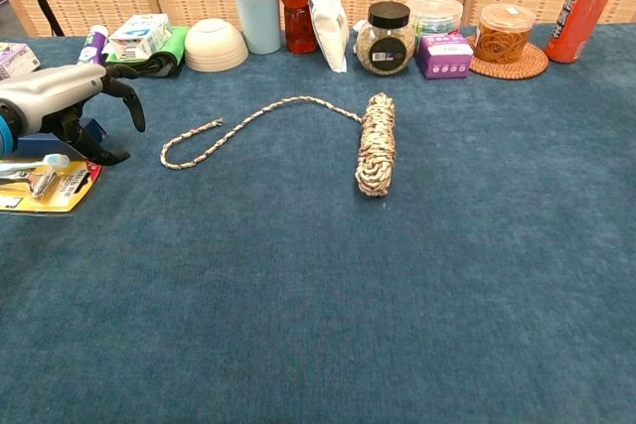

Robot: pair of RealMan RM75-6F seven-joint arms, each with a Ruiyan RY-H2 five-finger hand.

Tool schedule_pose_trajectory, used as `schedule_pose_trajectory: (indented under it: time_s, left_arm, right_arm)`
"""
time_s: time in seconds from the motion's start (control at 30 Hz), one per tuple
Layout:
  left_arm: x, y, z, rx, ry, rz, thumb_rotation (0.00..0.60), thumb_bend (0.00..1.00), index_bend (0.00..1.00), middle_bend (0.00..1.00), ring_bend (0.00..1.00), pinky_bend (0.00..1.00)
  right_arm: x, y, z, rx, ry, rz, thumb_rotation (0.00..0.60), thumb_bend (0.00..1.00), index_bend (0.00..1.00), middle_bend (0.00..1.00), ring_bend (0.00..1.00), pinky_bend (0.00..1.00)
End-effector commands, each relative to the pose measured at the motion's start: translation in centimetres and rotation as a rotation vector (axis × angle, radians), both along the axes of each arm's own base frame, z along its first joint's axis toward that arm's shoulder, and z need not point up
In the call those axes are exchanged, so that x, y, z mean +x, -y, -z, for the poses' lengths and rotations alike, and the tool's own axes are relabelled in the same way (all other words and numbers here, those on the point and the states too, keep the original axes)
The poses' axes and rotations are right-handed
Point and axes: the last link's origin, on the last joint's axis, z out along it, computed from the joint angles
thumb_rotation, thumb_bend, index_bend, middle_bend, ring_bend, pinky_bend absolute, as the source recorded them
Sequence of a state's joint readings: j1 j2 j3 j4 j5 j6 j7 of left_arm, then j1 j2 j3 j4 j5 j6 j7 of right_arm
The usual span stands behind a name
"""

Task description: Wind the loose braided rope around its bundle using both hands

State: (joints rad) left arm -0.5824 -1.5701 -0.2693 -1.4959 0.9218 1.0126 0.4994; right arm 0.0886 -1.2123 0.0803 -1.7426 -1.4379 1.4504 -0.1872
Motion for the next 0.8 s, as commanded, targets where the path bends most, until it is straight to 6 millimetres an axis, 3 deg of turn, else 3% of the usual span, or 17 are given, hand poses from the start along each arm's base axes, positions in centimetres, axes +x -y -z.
schedule_pose_trajectory:
  time_s: [0.03,0.4,0.8]
  left_arm:
    - [0.2,-0.4,0.5,-0.006,-0.010,-0.006,0.600,0.31,0.43,0.00,0.00,0.00]
    - [0.7,-1.6,3.0,-0.025,-0.045,-0.005,0.600,0.31,0.44,0.00,0.00,0.00]
    - [1.6,-2.2,4.3,-0.043,-0.062,-0.004,0.600,0.32,0.44,0.00,0.00,0.00]
  right_arm:
    - [0.0,0.0,0.1,0.004,-0.001,0.001,0.600,0.00,0.00,0.00,0.00,0.00]
    - [0.1,0.0,0.2,0.008,0.002,-0.003,0.600,0.00,0.00,0.00,0.00,0.00]
    - [-0.1,0.1,0.1,0.003,0.009,0.001,0.600,0.00,0.00,0.00,0.00,0.00]
